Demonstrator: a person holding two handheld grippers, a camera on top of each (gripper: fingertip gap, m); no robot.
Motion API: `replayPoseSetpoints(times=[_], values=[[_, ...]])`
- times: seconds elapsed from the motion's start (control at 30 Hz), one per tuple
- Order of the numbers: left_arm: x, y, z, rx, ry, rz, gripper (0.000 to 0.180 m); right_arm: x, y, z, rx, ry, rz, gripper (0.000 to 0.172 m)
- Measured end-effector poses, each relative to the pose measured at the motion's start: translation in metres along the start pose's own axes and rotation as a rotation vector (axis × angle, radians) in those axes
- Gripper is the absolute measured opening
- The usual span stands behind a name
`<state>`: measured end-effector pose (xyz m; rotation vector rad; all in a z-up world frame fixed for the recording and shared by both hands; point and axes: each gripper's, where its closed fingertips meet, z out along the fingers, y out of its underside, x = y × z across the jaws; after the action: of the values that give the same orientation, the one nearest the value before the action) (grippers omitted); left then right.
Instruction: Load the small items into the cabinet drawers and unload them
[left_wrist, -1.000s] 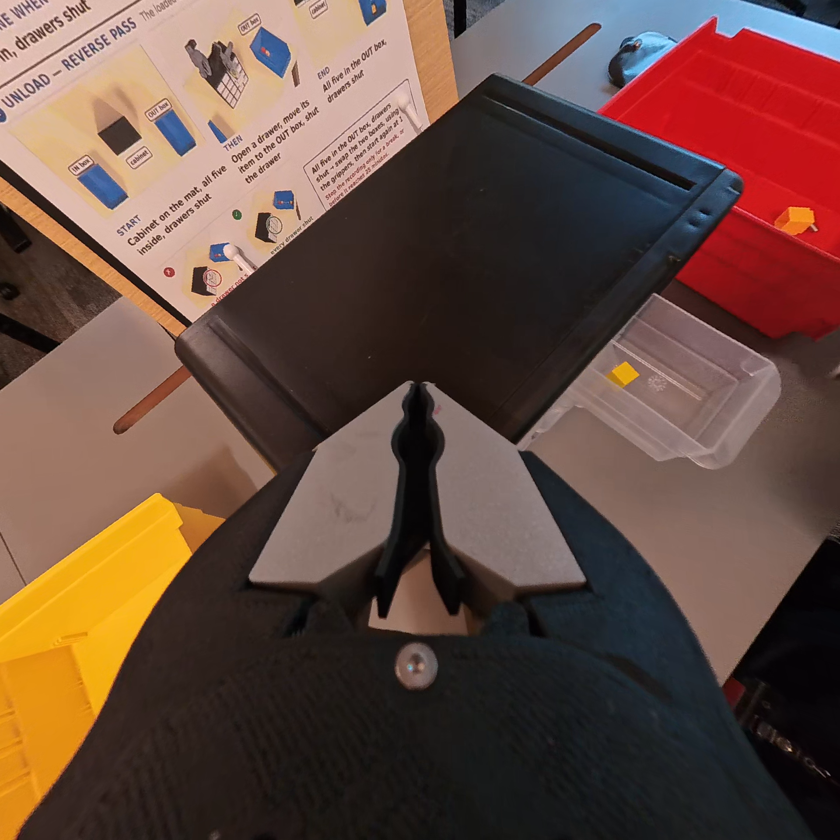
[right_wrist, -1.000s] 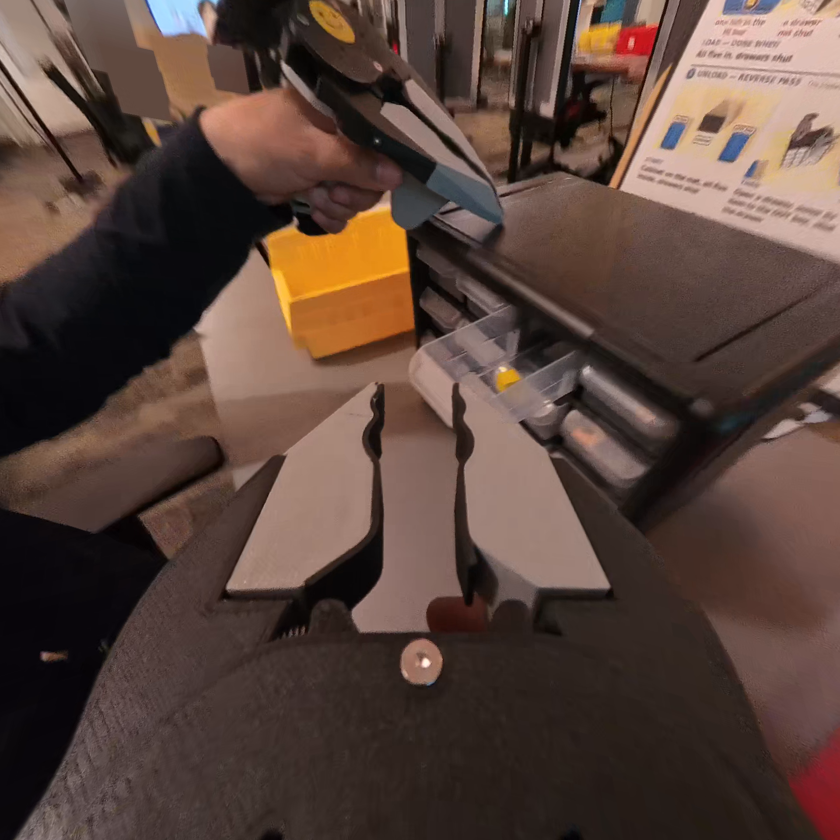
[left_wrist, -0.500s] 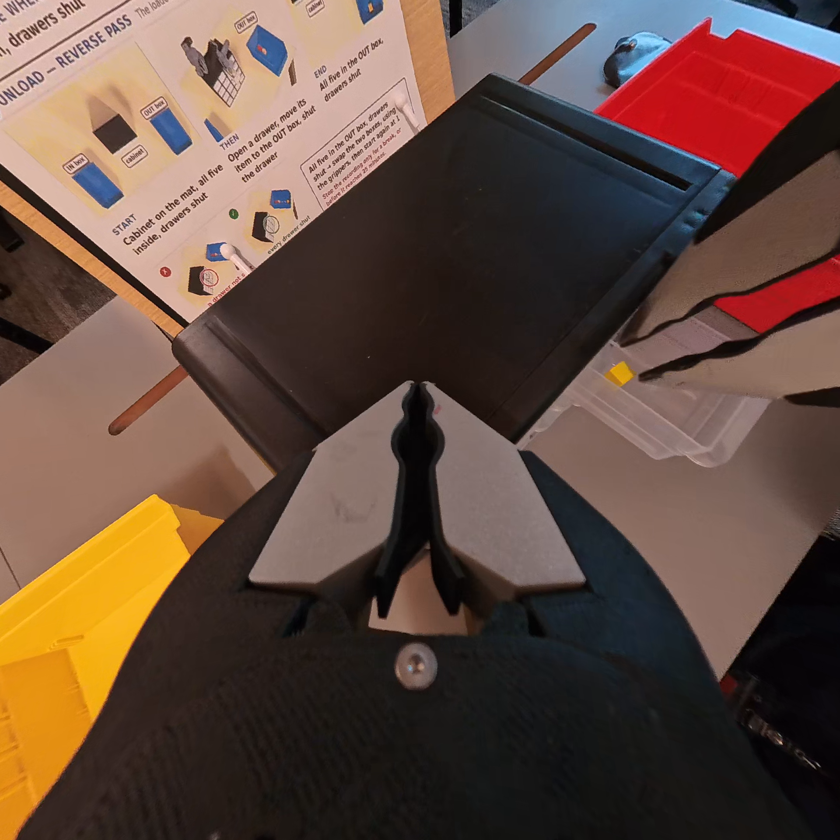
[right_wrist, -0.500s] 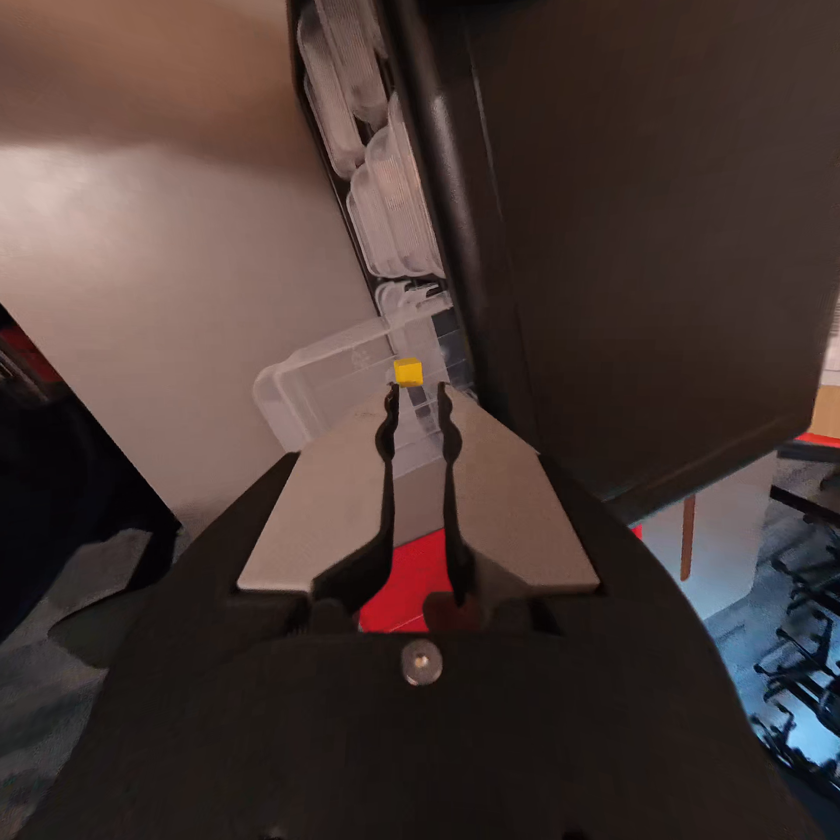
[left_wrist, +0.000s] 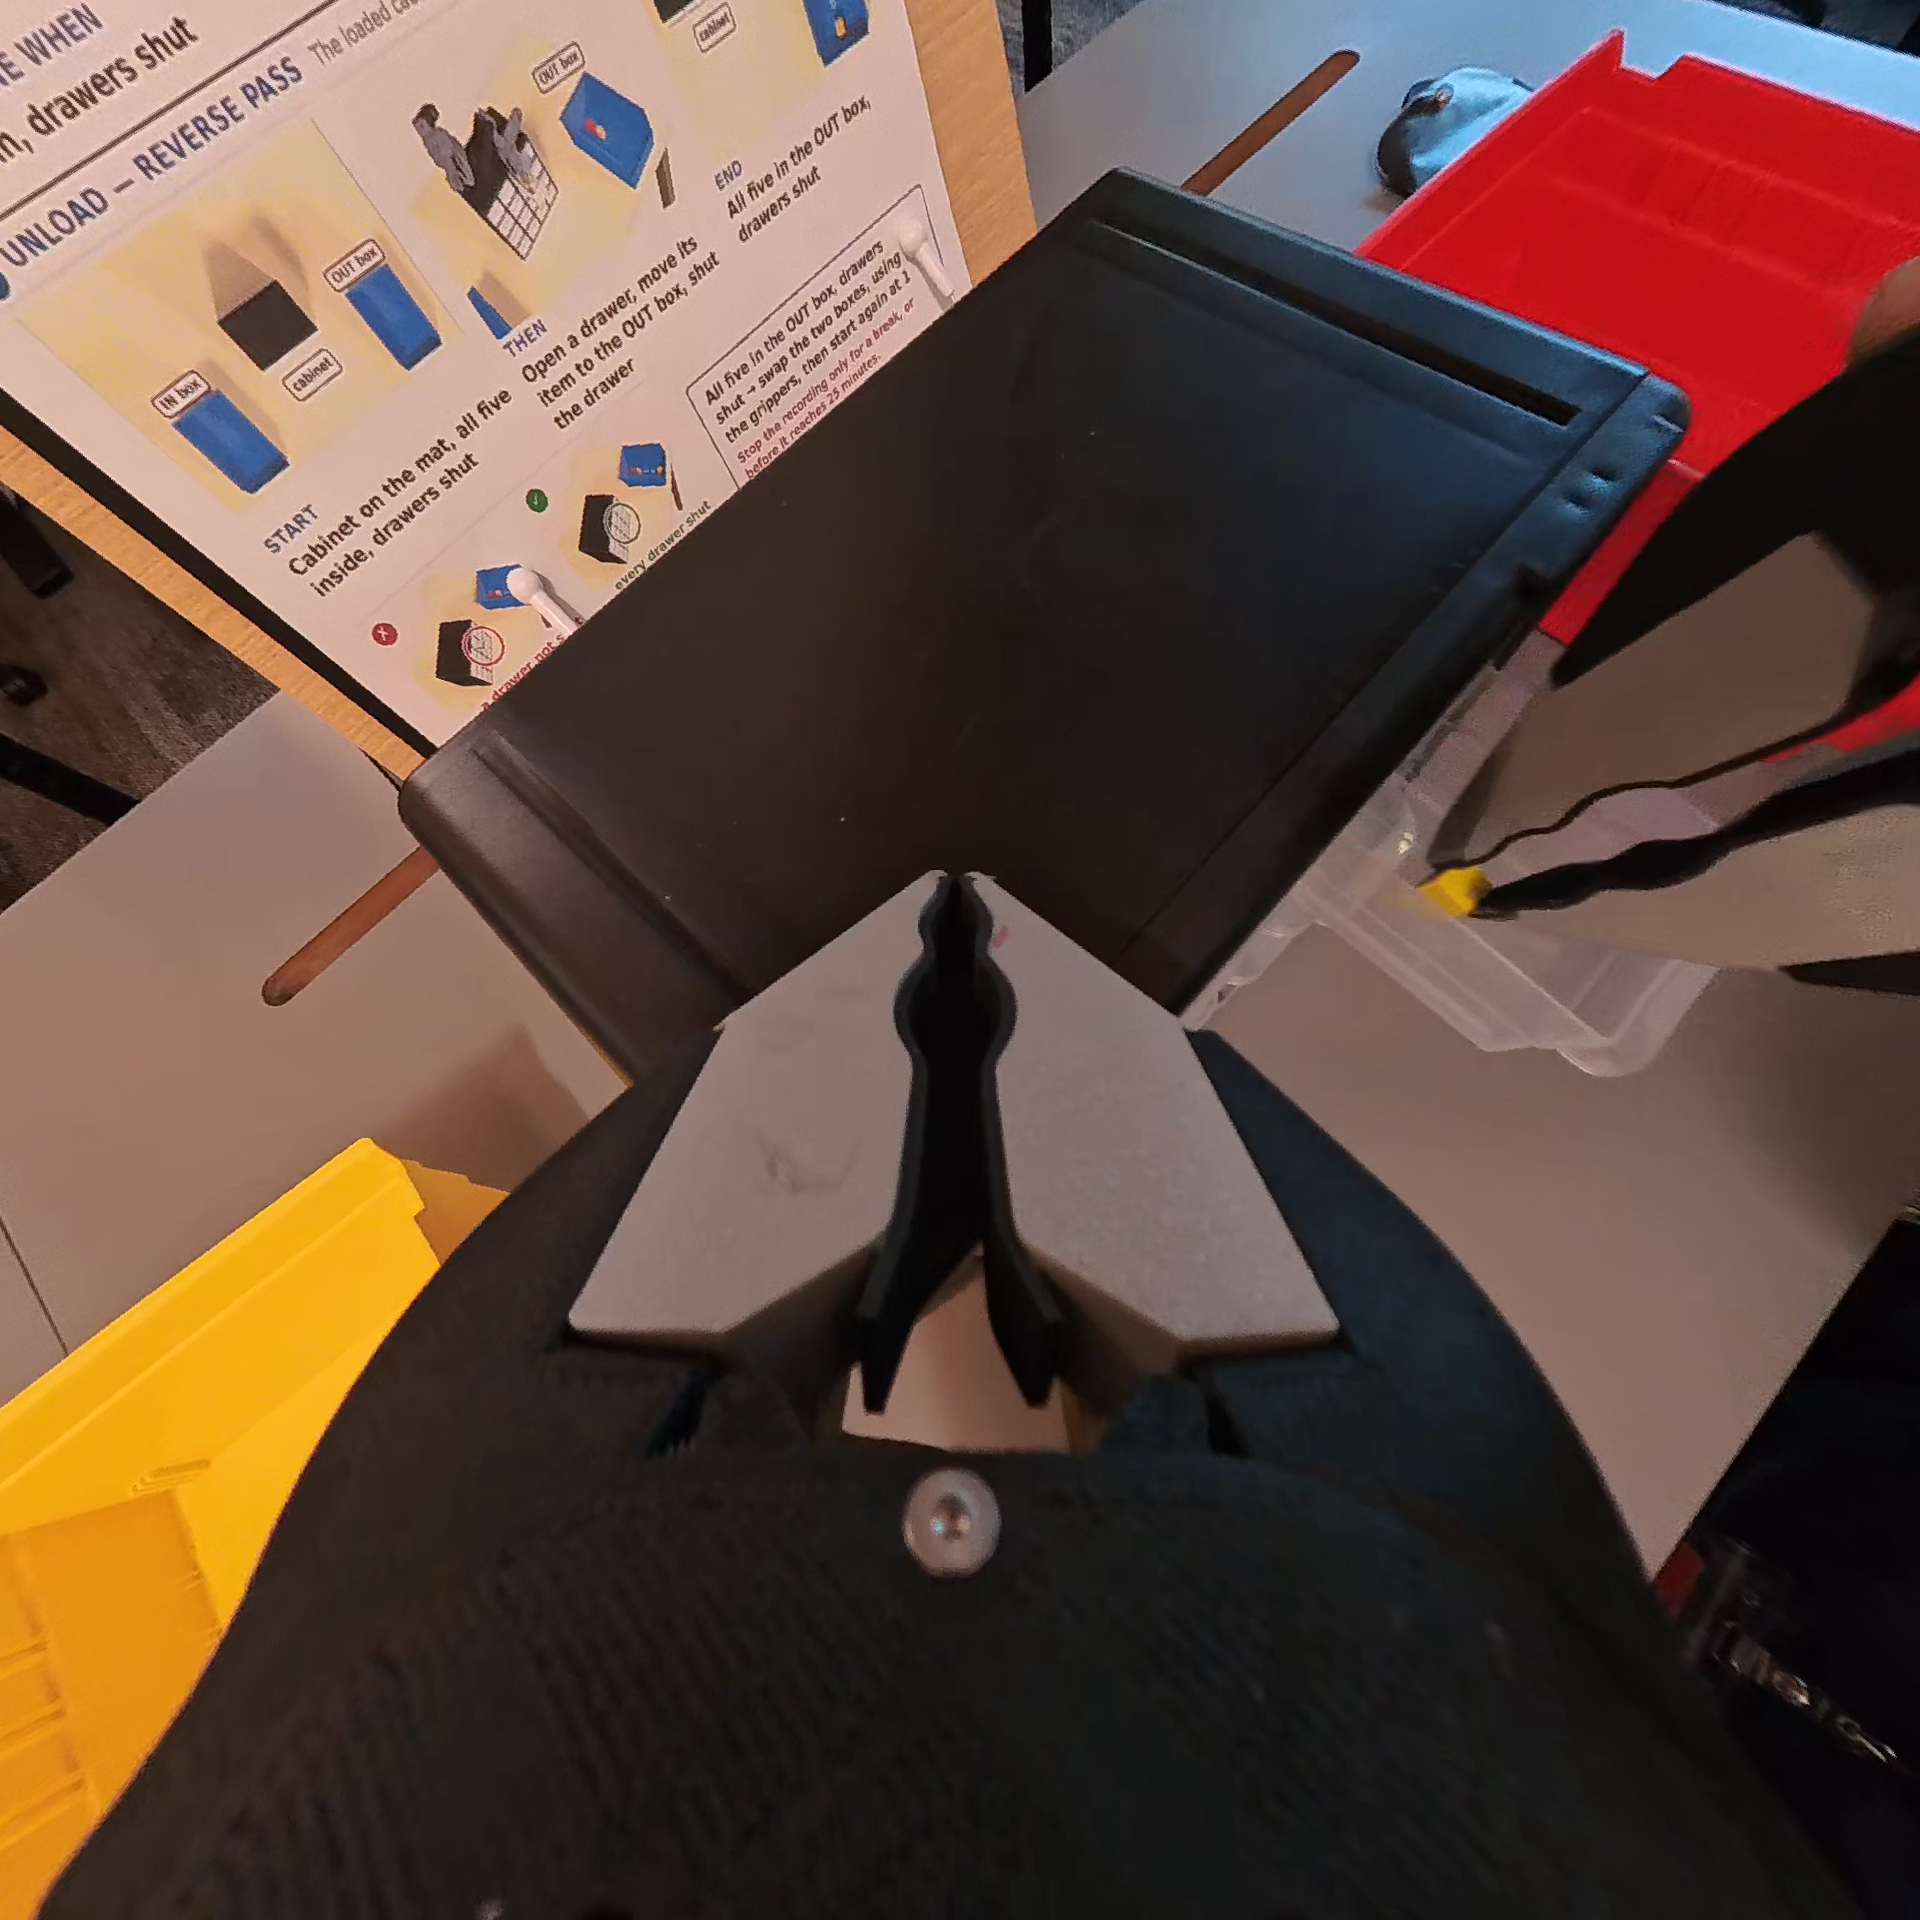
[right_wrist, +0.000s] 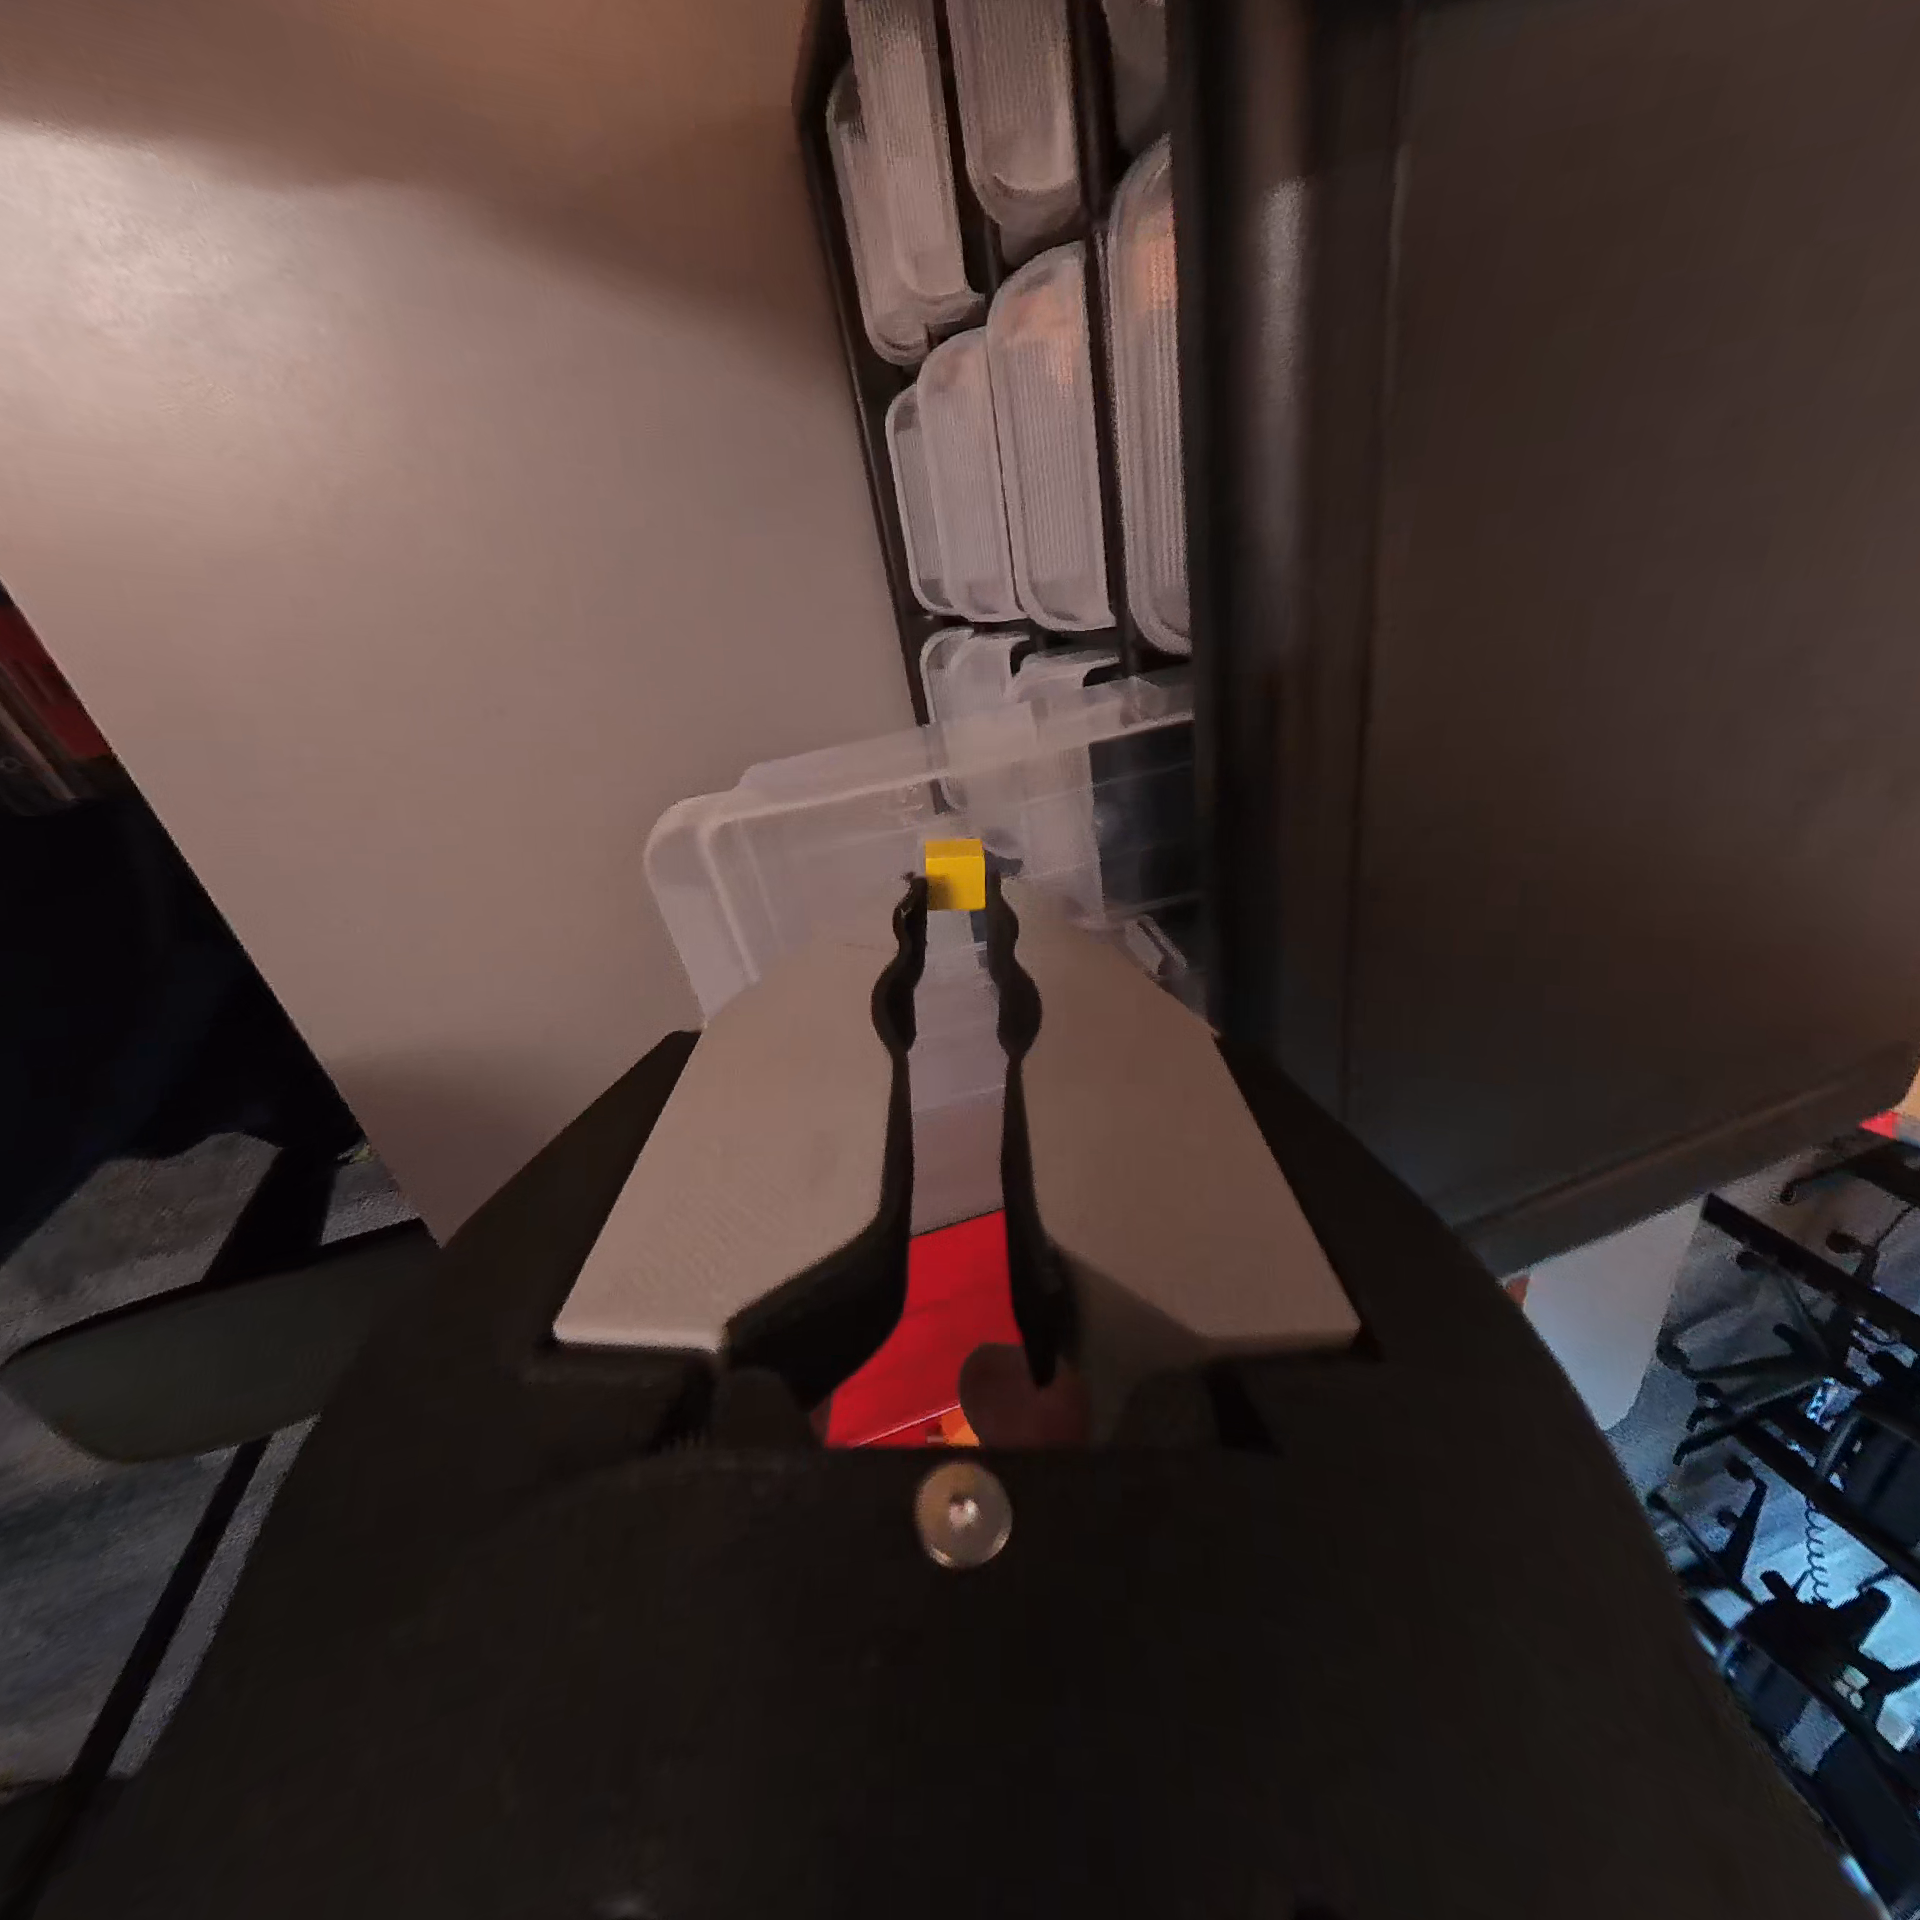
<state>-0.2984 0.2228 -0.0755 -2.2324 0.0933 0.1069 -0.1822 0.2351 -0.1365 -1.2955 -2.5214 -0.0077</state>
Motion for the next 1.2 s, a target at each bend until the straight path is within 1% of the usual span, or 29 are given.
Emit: replayPoseSetpoints(times=[0.03,0.13,0.27,0.4,0.5,0.57,0.63,0.7,0.8,0.87,0.93,1.0,1.07,1.2], values=[[0.0,0.0,0.0,0.0,0.001,-0.001,0.0,0.001,0.001,-0.002,0.012,0.008,0.001,0.008],[0.0,0.0,0.0,-0.001,0.005,-0.005,0.0,0.006,0.001,-0.01,0.052,0.006,0.029,0.008],[0.0,0.0,0.0,0.0,0.001,-0.002,0.0,0.006,-0.002,-0.028,0.163,-0.025,0.078,0.008],[0.0,0.0,0.0,-0.001,0.004,-0.004,0.0,0.009,0.011,-0.055,0.279,-0.015,0.137,0.008],[0.0,0.0,0.0,0.0,0.003,-0.002,0.0,0.009,0.041,-0.079,0.362,-0.009,0.213,0.008],[0.0,0.0,0.0,0.001,0.001,0.0,0.0,0.013,0.075,-0.09,0.387,0.015,0.287,0.008],[0.0,0.0,0.0,0.0,0.001,0.001,0.0,0.019,0.117,-0.091,0.386,0.046,0.378,0.008],[0.0,0.0,0.0,0.001,0.002,0.004,0.0,0.025,0.166,-0.079,0.33,0.08,0.491,0.008],[0.0,0.0,0.0,0.002,-0.008,0.013,0.0,0.022,0.239,-0.043,0.183,0.088,0.616,0.008],[0.0,0.0,0.0,0.002,-0.018,0.02,0.0,0.014,0.278,-0.017,0.09,0.072,0.679,0.008],[0.0,0.0,0.0,0.0,-0.011,0.012,0.0,0.006,0.311,0.01,-0.005,0.048,0.726,0.008],[0.0,0.0,0.0,-0.001,0.0,0.003,0.0,-0.005,0.332,0.036,-0.069,-0.004,0.763,0.008],[0.0,0.0,0.0,-0.001,0.002,0.001,0.0,-0.013,0.346,0.057,-0.116,-0.039,0.784,0.008],[0.0,0.0,0.0,-0.003,0.005,-0.001,0.0,-0.015,0.359,0.082,-0.145,-0.043,0.809,0.008]])
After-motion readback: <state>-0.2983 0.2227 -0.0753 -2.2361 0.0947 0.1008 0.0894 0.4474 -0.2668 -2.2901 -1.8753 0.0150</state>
